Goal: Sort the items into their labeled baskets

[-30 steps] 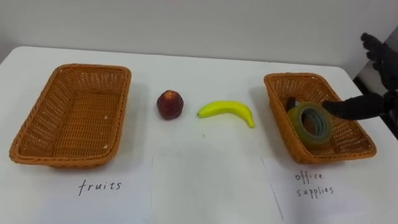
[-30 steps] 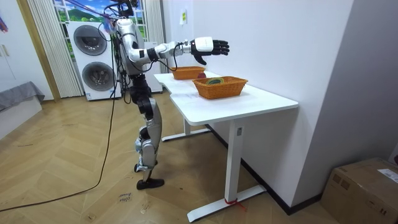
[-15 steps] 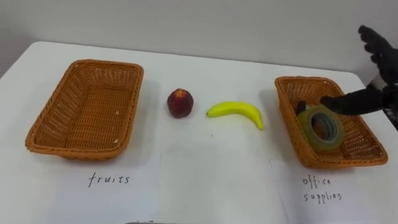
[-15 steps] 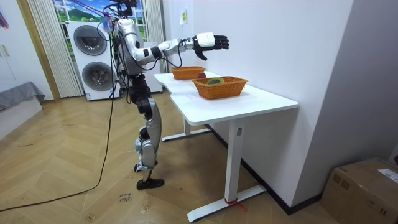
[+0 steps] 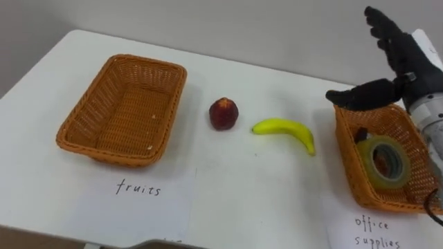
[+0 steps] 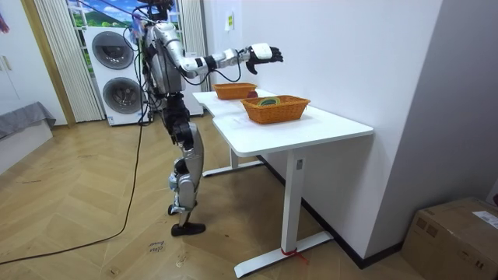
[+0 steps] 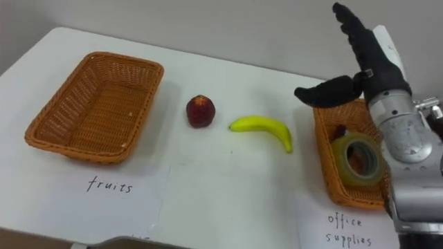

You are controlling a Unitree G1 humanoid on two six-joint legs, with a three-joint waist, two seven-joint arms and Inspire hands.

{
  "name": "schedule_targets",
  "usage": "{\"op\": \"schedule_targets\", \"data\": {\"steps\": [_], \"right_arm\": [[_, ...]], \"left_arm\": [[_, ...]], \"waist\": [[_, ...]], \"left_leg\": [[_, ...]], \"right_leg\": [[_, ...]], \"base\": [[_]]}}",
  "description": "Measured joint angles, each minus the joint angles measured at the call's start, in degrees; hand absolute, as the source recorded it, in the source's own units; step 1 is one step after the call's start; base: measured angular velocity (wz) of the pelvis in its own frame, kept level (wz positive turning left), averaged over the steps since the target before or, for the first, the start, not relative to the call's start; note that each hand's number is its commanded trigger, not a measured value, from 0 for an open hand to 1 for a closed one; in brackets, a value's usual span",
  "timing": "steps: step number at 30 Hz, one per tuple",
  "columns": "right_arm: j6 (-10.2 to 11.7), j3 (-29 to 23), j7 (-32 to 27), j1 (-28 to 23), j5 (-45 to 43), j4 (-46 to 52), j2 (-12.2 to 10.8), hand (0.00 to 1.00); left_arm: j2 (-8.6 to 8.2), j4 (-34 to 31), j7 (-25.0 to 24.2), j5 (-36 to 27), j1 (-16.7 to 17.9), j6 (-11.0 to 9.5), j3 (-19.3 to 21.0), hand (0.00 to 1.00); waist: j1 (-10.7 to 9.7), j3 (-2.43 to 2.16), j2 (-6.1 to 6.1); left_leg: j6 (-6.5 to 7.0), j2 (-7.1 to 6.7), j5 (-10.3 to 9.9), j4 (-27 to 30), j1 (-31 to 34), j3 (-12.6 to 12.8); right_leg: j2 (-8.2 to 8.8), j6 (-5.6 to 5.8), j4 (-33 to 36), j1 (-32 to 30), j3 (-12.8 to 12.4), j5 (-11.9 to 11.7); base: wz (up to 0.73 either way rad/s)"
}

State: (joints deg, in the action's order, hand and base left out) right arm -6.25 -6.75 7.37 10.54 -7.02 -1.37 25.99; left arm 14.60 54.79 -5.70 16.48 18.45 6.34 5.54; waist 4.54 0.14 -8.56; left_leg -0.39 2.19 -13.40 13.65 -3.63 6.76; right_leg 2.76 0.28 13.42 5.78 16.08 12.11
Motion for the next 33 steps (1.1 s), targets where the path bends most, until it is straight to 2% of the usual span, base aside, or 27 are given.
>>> {"op": "schedule_targets", "data": {"steps": [4,5,9,13,15,19,22,25,29,30,33], "right_arm": [[0.0,1.8,-2.0,1.2,0.0,-3.6,0.5,0.00],[0.0,3.0,-3.0,1.7,0.0,-4.8,0.5,0.00],[0.0,6.5,-4.8,1.9,0.0,-5.1,1.3,0.00],[0.0,8.2,-4.8,2.1,0.5,-5.3,1.3,0.00],[0.4,8.4,-5.6,2.8,0.3,-7.5,1.3,0.00],[0.4,8.6,-6.0,4.6,-0.4,-12.5,1.4,0.00],[0.4,11.1,-5.9,5.4,-0.4,-16.2,1.9,0.00],[0.4,13.8,-5.8,5.7,-0.4,-17.1,2.2,0.00],[0.5,16.3,-5.5,8.1,-0.3,-21.3,2.3,0.00],[0.5,16.9,-5.5,9.0,-0.3,-22.4,2.3,0.00],[0.6,17.0,-5.7,10.0,-0.1,-23.1,2.3,0.00]], "left_arm": [[0.55,0.1,0.0,-0.1,0.0,0.7,0.0,0.00],[0.79,0.0,0.0,-0.1,-0.2,0.8,-0.1,0.00],[1.10,0.0,-0.1,0.0,-2.9,0.9,-0.1,0.00],[1.53,0.0,-0.1,0.0,-4.7,0.9,-0.1,0.00],[1.97,0.1,-0.1,0.0,-5.0,0.9,-0.1,0.00],[2.02,0.1,-1.3,-0.1,-5.3,0.9,-0.1,0.00],[2.06,0.1,-1.7,-0.1,-4.9,0.8,-0.2,0.00],[2.24,0.1,-1.6,-0.9,-5.0,0.7,-0.2,0.00],[2.67,0.6,-1.4,-1.3,-5.4,0.6,-1.8,0.00],[2.67,0.6,-1.4,-1.3,-5.5,0.6,-2.1,0.00],[2.71,0.7,-1.4,-1.4,-5.7,0.6,-2.5,0.00]], "waist": [[0.4,0.02,-0.83],[0.5,0.16,-1.25],[2.0,0.19,-2.06],[2.4,0.33,-1.88],[3.4,0.36,-1.82],[3.8,0.20,-2.12],[3.9,0.12,-2.34],[3.9,0.26,-2.79],[4.6,0.75,-3.33],[4.9,0.69,-3.53],[5.4,0.91,-3.25]], "left_leg": [[-0.14,-0.22,0.1,0.2,1.1,-1.1],[-0.21,-0.20,0.2,0.7,1.5,-1.4],[-0.24,0.13,0.2,2.3,4.6,-1.8],[-0.23,0.10,0.1,3.2,6.0,-2.3],[-0.23,0.12,0.1,3.2,6.5,-2.3],[-0.23,0.19,0.2,3.8,7.9,-2.4],[-0.22,0.18,0.2,3.8,8.3,-2.4],[-0.28,0.17,0.3,3.9,9.1,-2.9],[-0.30,0.15,0.3,4.2,10.0,-3.1],[-0.30,0.14,0.3,4.3,10.2,-3.1],[-0.30,0.13,0.3,4.6,11.2,-3.6]], "right_leg": [[0.01,-0.01,-0.9,0.1,1.2,0.0],[-0.06,-0.02,-0.9,-0.1,1.3,0.0],[-0.31,-0.46,-0.8,-2.4,1.4,-0.3],[-0.32,-0.51,-0.8,-3.1,1.8,-0.4],[-0.39,-0.54,-0.7,-3.6,1.7,-0.4],[-0.40,-0.75,-0.5,-5.0,1.8,-0.6],[-0.36,-0.75,-0.2,-5.6,1.8,-0.6],[-0.35,-0.75,-0.1,-6.3,2.0,-0.6],[-0.35,-0.76,-0.2,-6.6,2.5,-0.6],[-0.35,-0.79,-0.3,-6.8,2.6,-0.6],[-0.37,-0.80,-0.5,-7.3,3.1,-0.7]], "base": [[0.16],[0.14],[0.03],[0.08],[-0.02],[0.00],[0.00],[0.04],[0.06],[0.00],[0.09]]}}
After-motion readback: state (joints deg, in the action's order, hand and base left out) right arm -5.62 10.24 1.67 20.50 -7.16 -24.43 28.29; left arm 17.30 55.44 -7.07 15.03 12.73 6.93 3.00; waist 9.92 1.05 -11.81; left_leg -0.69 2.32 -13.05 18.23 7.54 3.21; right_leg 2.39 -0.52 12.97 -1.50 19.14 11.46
